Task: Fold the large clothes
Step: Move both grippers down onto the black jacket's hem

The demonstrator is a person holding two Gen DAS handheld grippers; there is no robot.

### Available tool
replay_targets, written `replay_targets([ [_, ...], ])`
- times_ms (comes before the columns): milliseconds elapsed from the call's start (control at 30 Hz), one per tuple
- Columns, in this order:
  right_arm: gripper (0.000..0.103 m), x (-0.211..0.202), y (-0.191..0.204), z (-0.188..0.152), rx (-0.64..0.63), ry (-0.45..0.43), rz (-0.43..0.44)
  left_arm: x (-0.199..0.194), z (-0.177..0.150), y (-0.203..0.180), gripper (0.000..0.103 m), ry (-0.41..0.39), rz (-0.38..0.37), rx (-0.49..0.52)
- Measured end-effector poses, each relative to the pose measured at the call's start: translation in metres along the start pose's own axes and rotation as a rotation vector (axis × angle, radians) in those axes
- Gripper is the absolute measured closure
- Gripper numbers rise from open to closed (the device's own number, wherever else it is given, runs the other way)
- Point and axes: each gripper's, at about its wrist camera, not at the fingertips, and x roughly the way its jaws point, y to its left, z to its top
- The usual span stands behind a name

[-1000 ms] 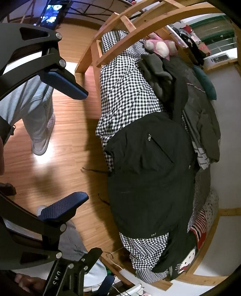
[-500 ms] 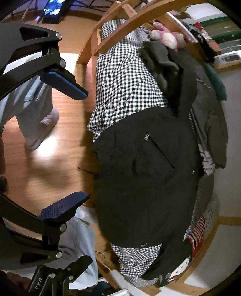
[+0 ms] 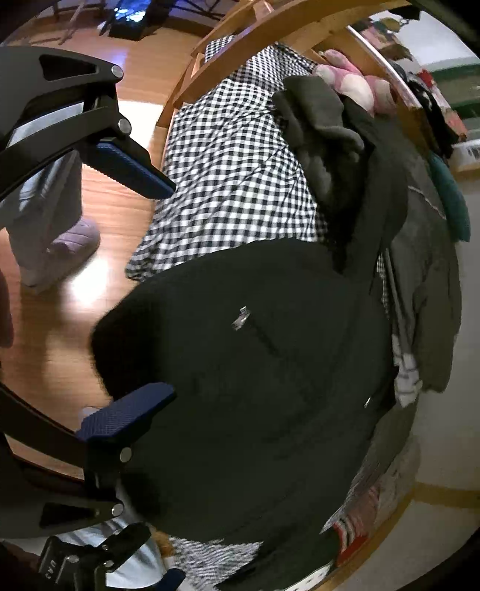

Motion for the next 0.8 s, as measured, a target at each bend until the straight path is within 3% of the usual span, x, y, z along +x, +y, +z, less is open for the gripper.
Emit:
replay_targets([
  [400, 0.003, 0.054, 0.022, 0.059, -0.086, -0.003, 0.063, 0.059, 0.073, 0.061, 0.006, 0.023, 0.052, -0.209],
  [633, 0.003, 0.085, 0.069, 0.087, -0.178, -0.033, 0.120, 0.094, 0.110, 0.093, 0.006, 0.054, 0.046, -0.262],
  [800, 0.003, 0.105, 0.109, 0.107, -0.279, -0.113, 0.141, 0.108, 0.140, 0.115, 0.006, 0.046, 0.031, -0.291],
])
